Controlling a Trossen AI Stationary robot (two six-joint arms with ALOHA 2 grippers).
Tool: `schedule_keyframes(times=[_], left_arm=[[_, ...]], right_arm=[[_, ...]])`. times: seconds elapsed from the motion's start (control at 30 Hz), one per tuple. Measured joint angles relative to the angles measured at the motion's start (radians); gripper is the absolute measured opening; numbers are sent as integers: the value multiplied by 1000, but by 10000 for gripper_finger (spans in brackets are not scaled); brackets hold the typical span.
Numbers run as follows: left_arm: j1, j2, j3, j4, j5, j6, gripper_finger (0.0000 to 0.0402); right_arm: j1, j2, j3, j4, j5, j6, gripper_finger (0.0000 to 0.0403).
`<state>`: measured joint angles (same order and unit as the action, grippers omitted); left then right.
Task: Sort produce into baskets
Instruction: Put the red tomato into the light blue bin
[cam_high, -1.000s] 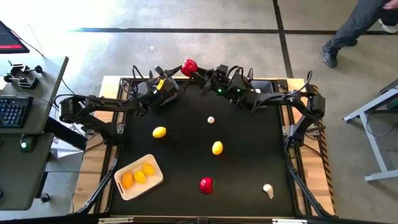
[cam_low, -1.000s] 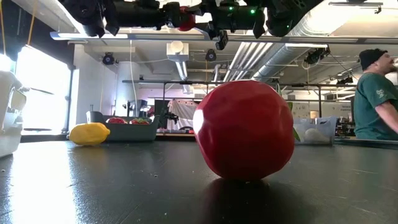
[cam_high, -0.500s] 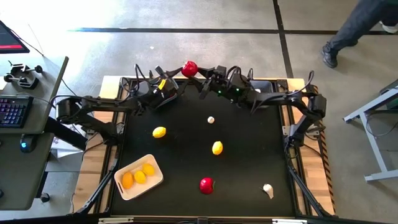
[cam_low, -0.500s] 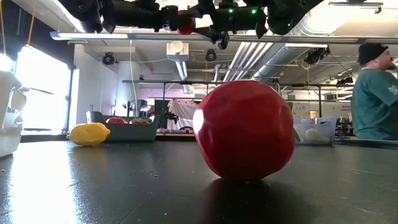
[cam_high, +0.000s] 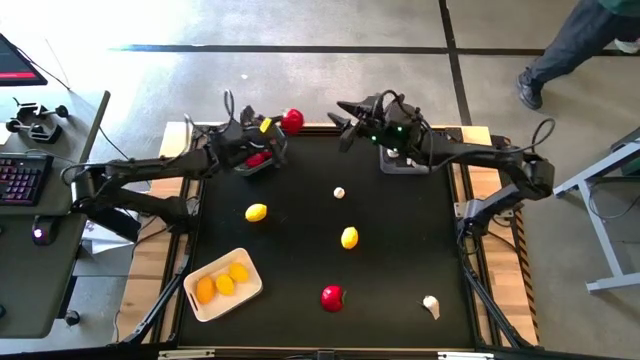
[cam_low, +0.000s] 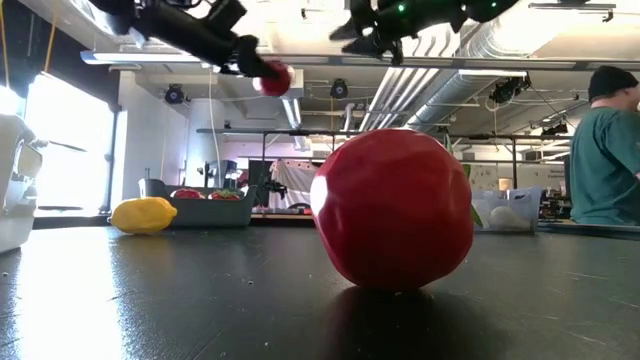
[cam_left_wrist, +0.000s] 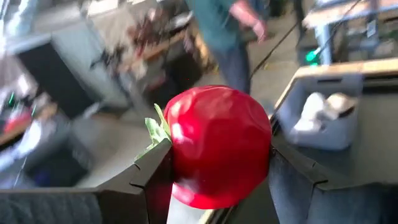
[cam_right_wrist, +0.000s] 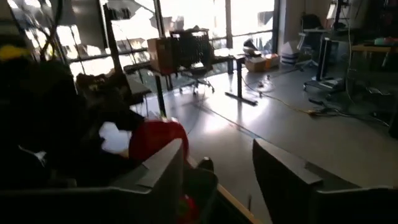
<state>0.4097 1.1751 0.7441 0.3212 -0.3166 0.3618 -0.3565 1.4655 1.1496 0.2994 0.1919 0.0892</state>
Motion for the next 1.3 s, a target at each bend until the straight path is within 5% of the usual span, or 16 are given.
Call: schedule_keyframes(times=[0.27,0.63,1.3], left_arm=[[168,-122,0,-424,-34,-195,187],[401,-2,18,-592,236,-233,186],[500,415,333,-843,306,-68,186]], right_arm=[[-8,-14,-1,-103,1,-69,13],[-10,-14,-1,-133,0,-86,4],[-10,-14,-1,-155,0,-125,0]])
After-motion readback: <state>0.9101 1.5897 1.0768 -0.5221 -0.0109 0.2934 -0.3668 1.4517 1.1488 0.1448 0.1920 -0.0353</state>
